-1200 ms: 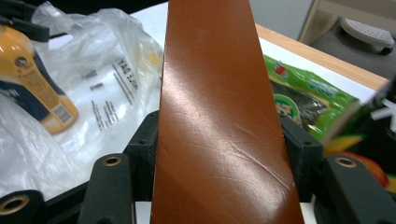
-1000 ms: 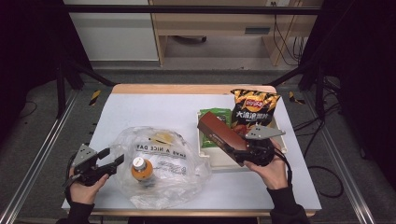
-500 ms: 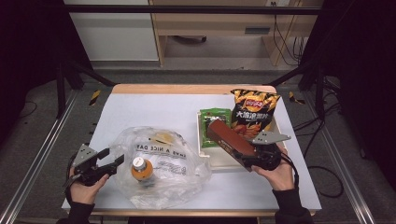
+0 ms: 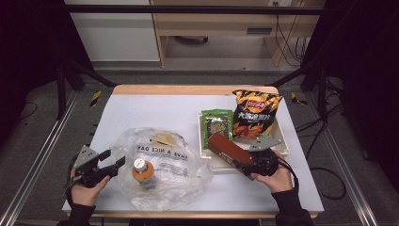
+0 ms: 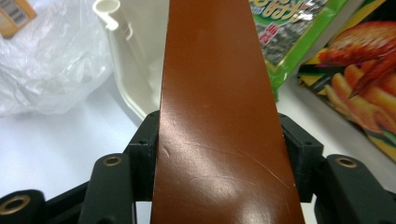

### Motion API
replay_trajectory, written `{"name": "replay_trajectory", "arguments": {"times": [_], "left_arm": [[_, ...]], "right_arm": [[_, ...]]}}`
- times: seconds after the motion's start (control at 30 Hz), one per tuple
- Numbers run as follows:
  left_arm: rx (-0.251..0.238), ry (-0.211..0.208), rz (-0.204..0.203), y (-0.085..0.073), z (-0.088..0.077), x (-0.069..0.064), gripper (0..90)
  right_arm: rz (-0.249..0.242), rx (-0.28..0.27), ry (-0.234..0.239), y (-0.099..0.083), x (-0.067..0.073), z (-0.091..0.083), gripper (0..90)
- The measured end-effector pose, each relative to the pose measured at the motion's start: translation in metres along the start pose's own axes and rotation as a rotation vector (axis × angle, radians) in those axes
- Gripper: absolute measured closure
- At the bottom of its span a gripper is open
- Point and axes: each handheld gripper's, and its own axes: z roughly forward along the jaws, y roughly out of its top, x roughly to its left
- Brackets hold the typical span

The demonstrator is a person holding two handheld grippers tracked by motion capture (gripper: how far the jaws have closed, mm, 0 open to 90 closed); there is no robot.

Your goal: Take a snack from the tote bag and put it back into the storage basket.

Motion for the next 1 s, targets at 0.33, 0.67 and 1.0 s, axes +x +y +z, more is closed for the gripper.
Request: {"name": "replay_trajectory", "arguments": {"times": [0.33,0.67,1.0], "left_arm": [[0.002,-0.002,0.0,0.0,0.001,-0.001,31.7],[0.008,-0.008,0.002,-0.001,0.002,-0.002,31.5],[0.009,-0.013,-0.003,-0.001,0.001,-0.002,31.1]], "right_arm": [[0.001,0.036,0.035,-0.002,0.004,0.011,43.4],[0.041,0.024,0.039,-0.005,0.001,0.016,36.3],[0.076,-0.048,-0.045,-0.009,0.009,-0.002,28.8]]}}
